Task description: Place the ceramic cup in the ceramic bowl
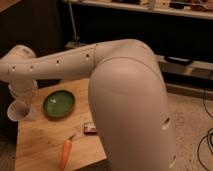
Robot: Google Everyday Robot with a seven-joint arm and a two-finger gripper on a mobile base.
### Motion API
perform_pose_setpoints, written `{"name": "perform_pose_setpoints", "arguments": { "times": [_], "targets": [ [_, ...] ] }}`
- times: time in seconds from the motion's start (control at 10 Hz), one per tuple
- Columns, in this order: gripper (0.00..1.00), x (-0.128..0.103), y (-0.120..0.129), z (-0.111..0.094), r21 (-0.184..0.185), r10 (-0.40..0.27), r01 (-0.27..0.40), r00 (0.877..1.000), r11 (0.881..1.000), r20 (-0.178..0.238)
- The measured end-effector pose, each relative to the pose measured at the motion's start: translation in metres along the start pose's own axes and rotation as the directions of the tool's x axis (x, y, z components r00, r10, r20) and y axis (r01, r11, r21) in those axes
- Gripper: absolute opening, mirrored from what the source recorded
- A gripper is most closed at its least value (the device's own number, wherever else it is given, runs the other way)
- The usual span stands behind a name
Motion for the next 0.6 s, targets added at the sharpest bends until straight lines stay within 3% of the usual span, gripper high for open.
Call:
{"name": "perform_pose_setpoints", "arguments": {
  "times": [0.3, 0.5, 0.6],
  "targets": [
    [0.00, 0.003, -0.070, -0.021, 0.036, 0.061, -0.060, 0.998, 0.998, -0.004],
    [0.00, 0.018, -0.107, -0.020, 0.053, 0.115, -0.114, 0.993, 0.992, -0.017],
    [0.00, 0.023, -0.113, -0.012, 0.048, 0.130, -0.128, 0.991, 0.991, -0.025]
  ]
}}
